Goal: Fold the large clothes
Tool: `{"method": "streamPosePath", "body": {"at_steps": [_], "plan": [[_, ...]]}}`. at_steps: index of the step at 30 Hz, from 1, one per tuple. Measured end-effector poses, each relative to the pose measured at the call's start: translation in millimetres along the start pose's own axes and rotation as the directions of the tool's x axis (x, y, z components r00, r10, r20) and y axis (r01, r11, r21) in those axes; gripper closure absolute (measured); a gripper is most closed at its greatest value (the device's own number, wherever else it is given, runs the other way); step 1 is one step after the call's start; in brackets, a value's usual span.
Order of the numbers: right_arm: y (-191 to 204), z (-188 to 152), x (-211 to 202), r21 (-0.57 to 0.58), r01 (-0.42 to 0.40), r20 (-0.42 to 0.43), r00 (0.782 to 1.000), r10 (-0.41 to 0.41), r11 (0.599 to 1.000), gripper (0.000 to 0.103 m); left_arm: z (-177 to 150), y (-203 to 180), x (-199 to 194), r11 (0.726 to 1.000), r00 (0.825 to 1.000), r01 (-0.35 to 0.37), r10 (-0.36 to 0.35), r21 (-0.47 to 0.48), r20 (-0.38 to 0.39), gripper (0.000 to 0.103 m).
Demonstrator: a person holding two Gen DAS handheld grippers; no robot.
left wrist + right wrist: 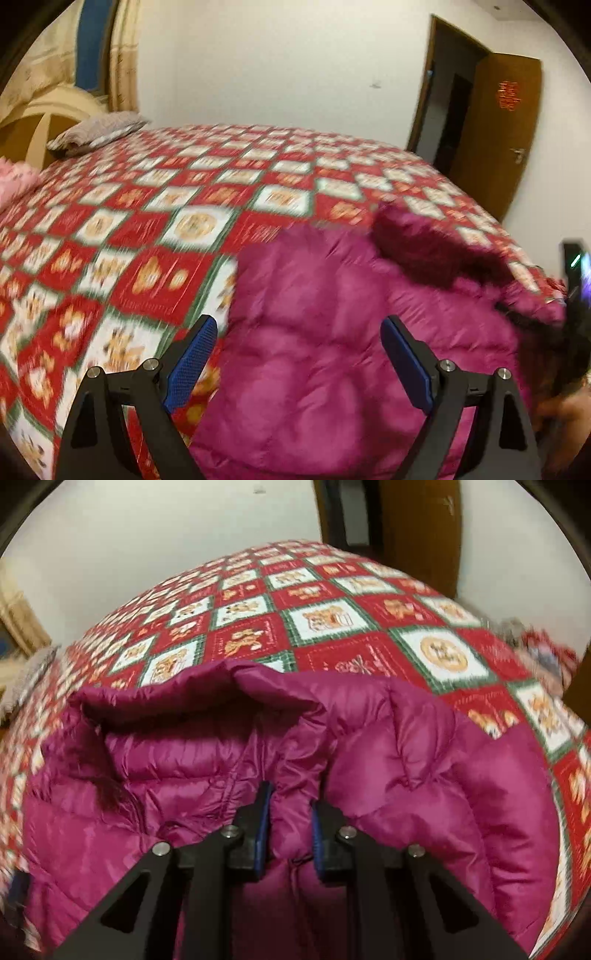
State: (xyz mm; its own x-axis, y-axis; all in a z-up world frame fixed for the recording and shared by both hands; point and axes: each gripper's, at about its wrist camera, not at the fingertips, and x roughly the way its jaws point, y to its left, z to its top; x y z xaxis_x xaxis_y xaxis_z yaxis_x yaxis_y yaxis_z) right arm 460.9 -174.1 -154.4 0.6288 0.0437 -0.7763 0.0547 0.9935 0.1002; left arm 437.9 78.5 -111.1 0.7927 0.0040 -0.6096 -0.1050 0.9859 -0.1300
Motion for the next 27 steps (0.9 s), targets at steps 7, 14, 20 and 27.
{"method": "streamPosePath", "body": {"at_steps": [7,14,20,27], "plan": [[3,-3,-2,-0.025,0.033,0.067,0.997,-0.031,0.999,0.083,69,-67,33,0.996,0.996,0.075,-0.072,0.055,-0.059,0.012],[6,-4,-2,-0.03,0.058,0.091,0.994,-0.055,0.998,0.082,72,-105,102,0.993,0.98,-0.086,0.1,0.086,-0.173,0.012],[7,-6,-3,-0.032,0.072,0.104,0.992,-0.068,0.997,0.081,47,-104,105,0.983,0.976,-0.13,0.15,0.132,-0.157,0.042],[7,-6,-4,-0.028,0.071,0.106,0.992,-0.068,0.997,0.08,26,-74,112,0.991,0.979,-0.127,0.132,0.036,-0.158,0.053]]}}
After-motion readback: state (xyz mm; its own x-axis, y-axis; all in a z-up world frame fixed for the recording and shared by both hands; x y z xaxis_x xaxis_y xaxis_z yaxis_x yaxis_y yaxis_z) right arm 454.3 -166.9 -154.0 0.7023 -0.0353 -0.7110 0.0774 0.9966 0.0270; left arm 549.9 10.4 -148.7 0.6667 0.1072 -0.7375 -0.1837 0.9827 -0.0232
